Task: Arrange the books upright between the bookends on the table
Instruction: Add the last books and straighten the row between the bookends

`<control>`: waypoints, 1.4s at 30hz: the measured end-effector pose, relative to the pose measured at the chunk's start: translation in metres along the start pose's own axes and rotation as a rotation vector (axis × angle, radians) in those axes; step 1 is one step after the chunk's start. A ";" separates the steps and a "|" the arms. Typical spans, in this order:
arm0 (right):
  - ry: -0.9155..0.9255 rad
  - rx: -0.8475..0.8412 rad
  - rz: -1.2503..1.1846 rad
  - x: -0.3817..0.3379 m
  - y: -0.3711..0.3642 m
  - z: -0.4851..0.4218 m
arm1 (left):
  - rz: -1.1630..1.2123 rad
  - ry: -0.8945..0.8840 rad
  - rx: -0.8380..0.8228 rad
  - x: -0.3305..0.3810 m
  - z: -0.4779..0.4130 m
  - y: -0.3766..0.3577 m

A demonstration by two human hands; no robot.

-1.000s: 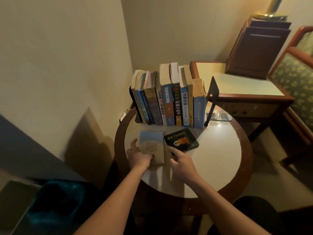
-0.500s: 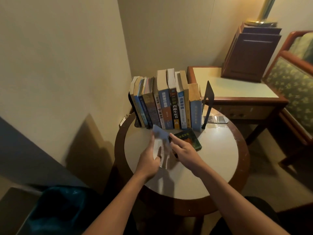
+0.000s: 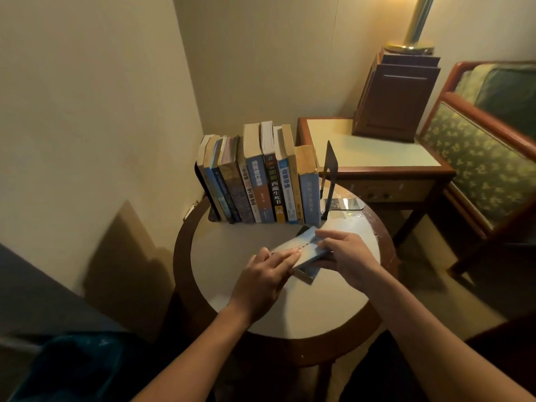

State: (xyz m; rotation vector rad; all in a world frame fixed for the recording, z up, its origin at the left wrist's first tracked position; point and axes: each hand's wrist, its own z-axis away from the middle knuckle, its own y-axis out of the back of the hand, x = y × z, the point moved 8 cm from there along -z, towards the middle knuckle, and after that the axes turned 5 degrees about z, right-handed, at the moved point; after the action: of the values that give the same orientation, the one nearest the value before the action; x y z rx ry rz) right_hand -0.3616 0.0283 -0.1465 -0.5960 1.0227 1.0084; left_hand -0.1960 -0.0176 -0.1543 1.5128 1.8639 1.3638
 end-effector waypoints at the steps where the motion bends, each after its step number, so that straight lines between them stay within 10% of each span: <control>1: 0.005 0.020 0.000 0.000 0.007 0.001 | -0.003 0.018 -0.023 -0.001 -0.001 -0.003; 11: 0.409 0.332 0.358 -0.042 0.074 0.003 | 0.055 0.622 -0.359 -0.074 0.020 -0.053; 22: 0.990 0.559 0.909 -0.112 0.039 -0.013 | -0.066 0.640 -0.394 -0.115 0.018 -0.073; 32: 0.698 0.209 0.970 -0.084 0.014 -0.114 | -0.093 0.688 -0.340 -0.124 0.006 -0.073; 42: 0.728 0.378 0.927 -0.073 0.023 -0.118 | -0.102 0.691 -0.336 -0.125 0.006 -0.074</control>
State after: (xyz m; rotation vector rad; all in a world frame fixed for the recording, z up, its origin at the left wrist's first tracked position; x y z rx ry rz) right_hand -0.4422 -0.0857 -0.1304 -0.1274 2.1967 1.3631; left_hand -0.1867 -0.1231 -0.2537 0.8176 1.8866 2.2031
